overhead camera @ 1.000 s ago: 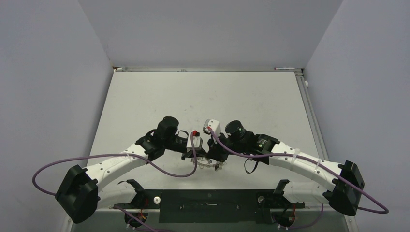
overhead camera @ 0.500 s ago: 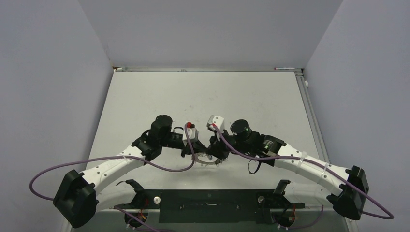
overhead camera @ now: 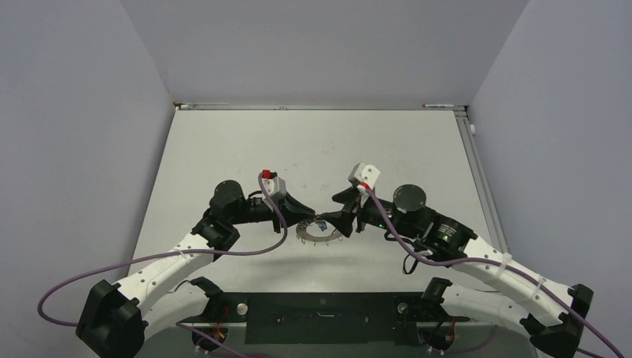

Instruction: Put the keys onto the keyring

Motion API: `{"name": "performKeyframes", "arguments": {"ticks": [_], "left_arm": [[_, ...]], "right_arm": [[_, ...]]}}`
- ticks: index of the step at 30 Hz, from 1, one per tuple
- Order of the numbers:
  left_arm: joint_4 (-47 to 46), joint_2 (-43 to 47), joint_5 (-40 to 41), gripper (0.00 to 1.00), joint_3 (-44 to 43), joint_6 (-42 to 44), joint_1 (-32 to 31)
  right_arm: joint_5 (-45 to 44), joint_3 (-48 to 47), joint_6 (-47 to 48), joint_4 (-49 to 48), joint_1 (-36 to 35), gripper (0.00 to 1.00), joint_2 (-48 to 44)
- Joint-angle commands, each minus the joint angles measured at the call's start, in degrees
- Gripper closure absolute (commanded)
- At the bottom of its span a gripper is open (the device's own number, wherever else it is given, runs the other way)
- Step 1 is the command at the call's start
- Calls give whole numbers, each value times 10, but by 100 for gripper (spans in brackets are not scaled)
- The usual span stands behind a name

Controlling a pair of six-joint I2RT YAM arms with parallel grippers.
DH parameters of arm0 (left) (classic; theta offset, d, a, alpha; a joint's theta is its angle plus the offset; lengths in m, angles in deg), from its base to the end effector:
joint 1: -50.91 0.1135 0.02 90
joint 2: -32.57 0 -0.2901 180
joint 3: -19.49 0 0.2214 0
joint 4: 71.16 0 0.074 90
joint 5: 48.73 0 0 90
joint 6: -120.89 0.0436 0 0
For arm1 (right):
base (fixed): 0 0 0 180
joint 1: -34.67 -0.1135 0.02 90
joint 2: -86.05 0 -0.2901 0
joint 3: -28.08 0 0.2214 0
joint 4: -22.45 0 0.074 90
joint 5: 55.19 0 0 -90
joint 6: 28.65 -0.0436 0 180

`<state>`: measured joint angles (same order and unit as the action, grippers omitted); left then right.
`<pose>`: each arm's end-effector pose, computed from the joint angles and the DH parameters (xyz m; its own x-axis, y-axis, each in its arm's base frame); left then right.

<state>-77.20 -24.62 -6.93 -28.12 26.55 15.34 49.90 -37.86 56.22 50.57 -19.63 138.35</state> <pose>0.1307 -0.1335 0.3141 -0.1252 0.0275 -0.9917 0.9863 0.1118 -0.1214 0.0901 0.1448 0.3662 -0.2286 -0.1702 -0.9585 -0.9144 0.3754 0.1514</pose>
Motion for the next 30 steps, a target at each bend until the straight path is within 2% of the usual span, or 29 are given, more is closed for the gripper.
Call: {"name": "performKeyframes", "arguments": {"ticks": [1,5,10,20,25,30], "left_arm": [[-154,23,12,100,10,-133,22],[-232,32,12,100,23,-211,28],[-276,54,24,100,37,-268,39],[-288,88,38,100,50,-294,46],[-295,88,37,100,52,-306,50],[-301,88,33,100,54,-309,51]], "right_arm": [[5,-5,37,-87,3,46,-46],[32,11,47,-119,4,44,-47],[72,23,91,-176,4,46,-30],[163,1,145,-180,3,54,12],[166,-7,151,-181,3,60,26],[157,-12,152,-181,3,60,36]]}}
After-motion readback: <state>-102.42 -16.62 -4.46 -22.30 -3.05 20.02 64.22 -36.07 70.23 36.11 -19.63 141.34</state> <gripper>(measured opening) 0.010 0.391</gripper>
